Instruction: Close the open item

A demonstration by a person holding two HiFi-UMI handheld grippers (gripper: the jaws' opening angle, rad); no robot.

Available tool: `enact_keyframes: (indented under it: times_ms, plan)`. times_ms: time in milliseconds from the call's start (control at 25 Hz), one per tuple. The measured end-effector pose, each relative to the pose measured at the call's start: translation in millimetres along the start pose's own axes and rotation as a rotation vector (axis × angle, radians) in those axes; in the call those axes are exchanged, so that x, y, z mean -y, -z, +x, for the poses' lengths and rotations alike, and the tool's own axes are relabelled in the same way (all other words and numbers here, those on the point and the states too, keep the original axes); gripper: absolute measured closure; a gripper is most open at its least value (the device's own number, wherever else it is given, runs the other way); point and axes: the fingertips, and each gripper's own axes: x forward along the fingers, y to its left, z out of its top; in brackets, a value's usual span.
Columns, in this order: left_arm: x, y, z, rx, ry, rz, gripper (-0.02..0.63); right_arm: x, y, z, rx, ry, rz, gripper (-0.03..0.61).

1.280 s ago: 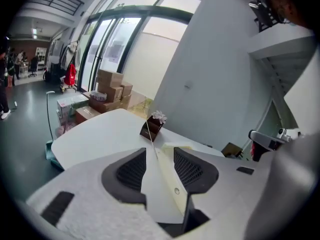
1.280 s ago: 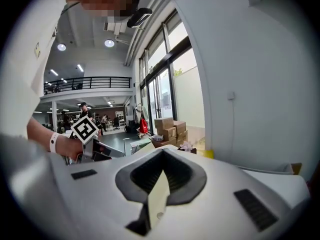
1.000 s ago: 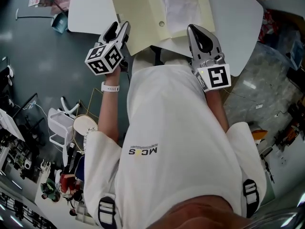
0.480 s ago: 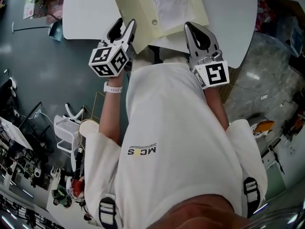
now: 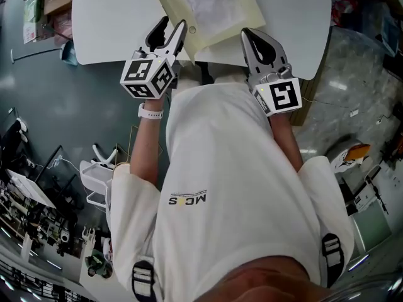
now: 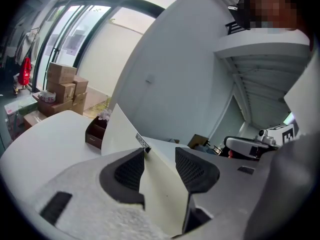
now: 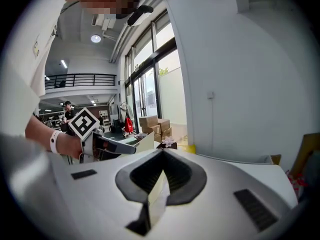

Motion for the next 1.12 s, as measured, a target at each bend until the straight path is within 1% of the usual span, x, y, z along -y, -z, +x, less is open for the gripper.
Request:
enact_keyframes:
  times_ms: [240,480,800,1120]
  plan:
    - [20.4,-3.3,25.3,-0.01,0.061,0.03,0.416,19.1,2.5,-6.4,-0.006,0.039,0.018,0.565]
    - [41.7,4.0,50.1,-0.028,0.115,0.04,0.402,36.2,9.1,-15.8,-0.006,0.066,0.026,0.565]
    - [56.5,4.2,79.6,-0.042,0.159,0.053,0.392,53.9,16.3,-25.1,-0.015,0.104,0.05,0.565]
    - [66.9,7.1,111.4,-0.069,0.197,0.086,0.391,74.8,21.2,-37.9,-0.024,0.15,0.068,0.565]
